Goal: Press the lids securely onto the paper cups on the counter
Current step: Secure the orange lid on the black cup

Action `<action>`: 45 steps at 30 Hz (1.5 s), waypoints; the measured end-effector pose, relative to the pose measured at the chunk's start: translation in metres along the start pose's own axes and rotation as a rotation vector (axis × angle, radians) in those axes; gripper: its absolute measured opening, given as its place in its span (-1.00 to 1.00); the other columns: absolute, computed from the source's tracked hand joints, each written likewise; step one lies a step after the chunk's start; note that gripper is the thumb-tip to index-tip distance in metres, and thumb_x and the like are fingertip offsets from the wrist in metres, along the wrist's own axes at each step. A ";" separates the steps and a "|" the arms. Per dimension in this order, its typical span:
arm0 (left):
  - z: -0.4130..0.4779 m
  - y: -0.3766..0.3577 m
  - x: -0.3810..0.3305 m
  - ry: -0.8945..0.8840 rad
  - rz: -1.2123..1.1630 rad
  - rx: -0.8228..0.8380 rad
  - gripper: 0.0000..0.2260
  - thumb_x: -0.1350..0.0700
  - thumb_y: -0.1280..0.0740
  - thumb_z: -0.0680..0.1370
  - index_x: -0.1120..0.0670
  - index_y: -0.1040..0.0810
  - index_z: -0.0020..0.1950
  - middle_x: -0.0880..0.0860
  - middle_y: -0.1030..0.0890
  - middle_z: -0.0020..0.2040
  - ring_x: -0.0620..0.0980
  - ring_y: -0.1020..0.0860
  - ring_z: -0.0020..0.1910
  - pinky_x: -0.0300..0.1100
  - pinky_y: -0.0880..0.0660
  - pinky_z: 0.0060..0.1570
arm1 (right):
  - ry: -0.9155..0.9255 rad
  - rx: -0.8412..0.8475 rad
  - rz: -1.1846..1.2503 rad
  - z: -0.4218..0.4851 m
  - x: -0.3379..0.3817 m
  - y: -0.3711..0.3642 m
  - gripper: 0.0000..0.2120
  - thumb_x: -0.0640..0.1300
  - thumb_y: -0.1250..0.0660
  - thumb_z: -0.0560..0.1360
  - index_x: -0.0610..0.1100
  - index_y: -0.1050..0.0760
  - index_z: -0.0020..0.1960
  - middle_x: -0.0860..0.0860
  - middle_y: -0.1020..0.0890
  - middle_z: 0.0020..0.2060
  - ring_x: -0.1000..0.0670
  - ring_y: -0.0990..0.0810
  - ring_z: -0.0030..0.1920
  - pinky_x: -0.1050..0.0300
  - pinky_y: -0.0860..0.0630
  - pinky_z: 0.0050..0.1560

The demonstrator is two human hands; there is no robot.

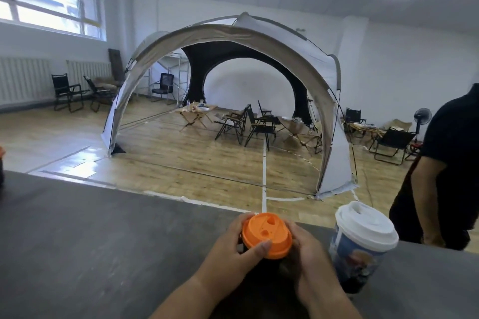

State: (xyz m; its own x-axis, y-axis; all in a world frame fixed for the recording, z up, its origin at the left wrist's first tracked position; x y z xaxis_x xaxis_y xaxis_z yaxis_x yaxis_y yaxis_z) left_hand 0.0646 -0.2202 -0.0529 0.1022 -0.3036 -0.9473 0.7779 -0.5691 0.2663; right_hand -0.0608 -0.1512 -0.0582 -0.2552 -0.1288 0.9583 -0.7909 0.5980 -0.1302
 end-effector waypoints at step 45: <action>-0.013 0.052 -0.002 0.068 -0.005 -0.418 -0.82 -0.06 -0.26 0.59 -0.14 -0.51 0.18 0.10 -0.58 -0.36 0.02 -0.59 -0.33 -0.13 -0.56 -0.25 | 0.226 0.275 -0.148 -0.005 -0.004 -0.031 -0.73 -0.10 -0.15 0.63 0.08 -0.48 0.28 -0.01 -0.63 0.11 0.01 -0.65 0.07 0.15 -0.54 0.00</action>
State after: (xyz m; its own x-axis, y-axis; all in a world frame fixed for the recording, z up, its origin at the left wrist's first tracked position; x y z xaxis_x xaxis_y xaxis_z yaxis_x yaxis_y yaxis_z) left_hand 0.1129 -0.2390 -0.0391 0.1273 -0.2428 -0.9617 0.9617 -0.2071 0.1796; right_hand -0.0325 -0.1658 -0.0563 -0.0227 -0.0020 0.9997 -0.9375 0.3474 -0.0206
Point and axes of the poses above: each hand's wrist, its own z-axis towards the middle knuckle, its own y-axis out of the back of the hand, x = y × z, the point moved 10 cm from there along z, towards the middle knuckle
